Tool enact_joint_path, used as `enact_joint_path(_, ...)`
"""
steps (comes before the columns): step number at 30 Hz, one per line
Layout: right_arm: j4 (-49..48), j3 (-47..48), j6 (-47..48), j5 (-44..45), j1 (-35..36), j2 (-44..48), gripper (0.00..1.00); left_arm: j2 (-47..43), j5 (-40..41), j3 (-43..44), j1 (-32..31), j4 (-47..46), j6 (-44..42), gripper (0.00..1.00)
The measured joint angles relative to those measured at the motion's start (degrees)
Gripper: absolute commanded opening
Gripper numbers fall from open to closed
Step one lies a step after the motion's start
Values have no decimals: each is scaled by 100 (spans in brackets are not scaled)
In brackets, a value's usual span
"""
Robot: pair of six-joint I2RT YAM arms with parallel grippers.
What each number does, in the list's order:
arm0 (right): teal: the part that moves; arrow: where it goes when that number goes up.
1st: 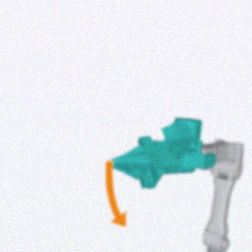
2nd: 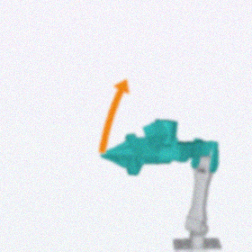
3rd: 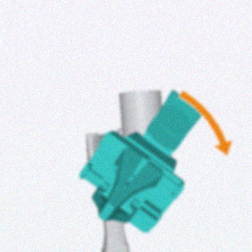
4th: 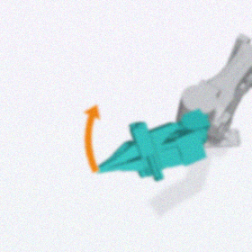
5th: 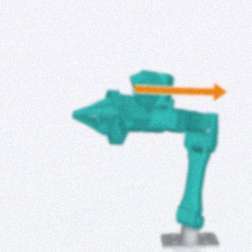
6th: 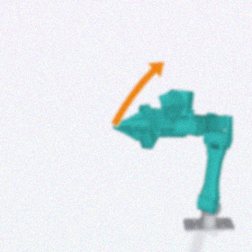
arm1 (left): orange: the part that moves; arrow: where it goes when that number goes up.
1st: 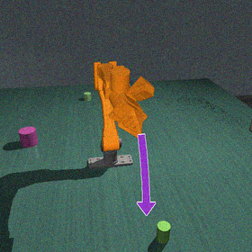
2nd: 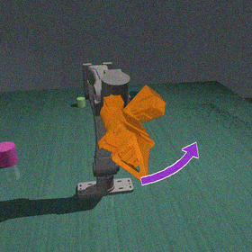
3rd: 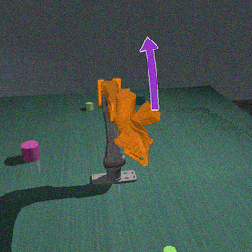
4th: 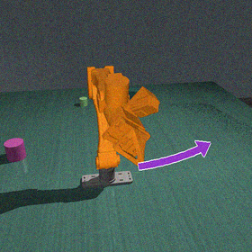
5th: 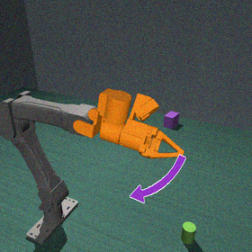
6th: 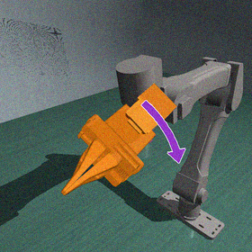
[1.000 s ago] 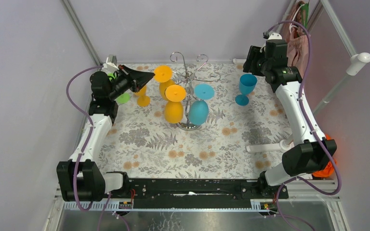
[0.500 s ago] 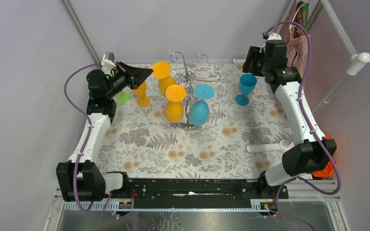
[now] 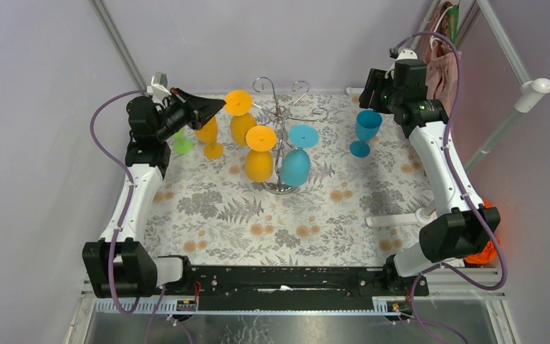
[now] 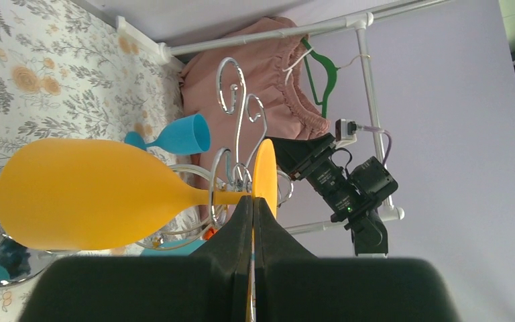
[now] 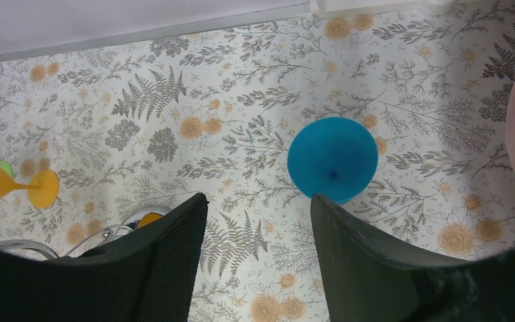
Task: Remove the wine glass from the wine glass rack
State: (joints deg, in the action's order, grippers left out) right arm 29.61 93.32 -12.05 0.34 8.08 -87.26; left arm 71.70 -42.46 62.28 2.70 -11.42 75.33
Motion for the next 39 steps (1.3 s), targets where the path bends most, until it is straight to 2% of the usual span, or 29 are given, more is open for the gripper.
enact_joint_path(8, -37, 0, 2, -111, 0, 0, 66, 22, 205, 179, 44, 396, -245, 0)
enact_joint_path(18, -39, -28, 0, -136, 0, 0, 66, 374, 280, 553, 35, 424, -330, 0)
enact_joint_path(29, -42, -33, 0, -142, 0, 0, 66, 516, 328, 654, -542, 466, -404, 0)
enact_joint_path(39, -63, -94, -31, -208, 0, 0, 66, -186, 415, 459, -608, 850, -605, 0)
